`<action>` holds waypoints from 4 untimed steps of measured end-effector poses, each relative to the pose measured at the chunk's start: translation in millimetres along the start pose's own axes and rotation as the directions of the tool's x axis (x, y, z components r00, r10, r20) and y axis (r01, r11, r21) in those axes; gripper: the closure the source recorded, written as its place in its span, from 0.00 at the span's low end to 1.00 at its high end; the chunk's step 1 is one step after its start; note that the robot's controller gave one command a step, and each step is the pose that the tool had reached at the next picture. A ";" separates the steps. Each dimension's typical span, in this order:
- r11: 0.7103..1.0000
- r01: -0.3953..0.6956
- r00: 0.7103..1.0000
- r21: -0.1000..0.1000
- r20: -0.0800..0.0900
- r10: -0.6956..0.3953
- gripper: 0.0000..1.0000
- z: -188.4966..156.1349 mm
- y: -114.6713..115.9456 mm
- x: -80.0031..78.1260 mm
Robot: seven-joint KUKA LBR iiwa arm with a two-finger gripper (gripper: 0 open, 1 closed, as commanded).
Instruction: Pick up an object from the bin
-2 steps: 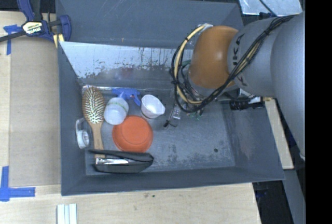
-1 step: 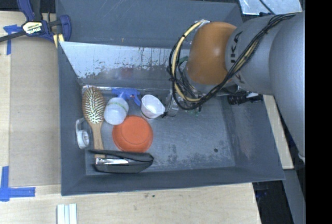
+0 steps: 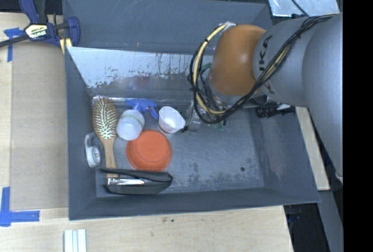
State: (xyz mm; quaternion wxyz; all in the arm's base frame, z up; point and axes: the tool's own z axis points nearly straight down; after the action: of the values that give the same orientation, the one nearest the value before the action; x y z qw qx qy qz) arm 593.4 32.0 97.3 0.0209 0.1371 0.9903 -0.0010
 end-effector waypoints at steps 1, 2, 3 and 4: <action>1.000 -0.005 1.000 0.004 0.002 0.005 1.00 3.1 12.8 8.4; 0.976 0.216 0.976 0.002 0.003 -0.216 1.00 -47.4 47.1 16.3; 1.000 0.020 1.000 0.005 -0.008 -0.020 1.00 10.6 47.6 37.2; 0.994 0.111 0.994 0.000 0.011 -0.111 1.00 4.6 64.0 22.1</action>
Offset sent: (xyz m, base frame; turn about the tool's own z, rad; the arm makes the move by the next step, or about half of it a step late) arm -0.0057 0.0511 0.0459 -0.2164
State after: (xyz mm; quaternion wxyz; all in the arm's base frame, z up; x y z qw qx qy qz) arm 589.8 99.6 92.1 0.0263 0.0816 0.9963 -0.0025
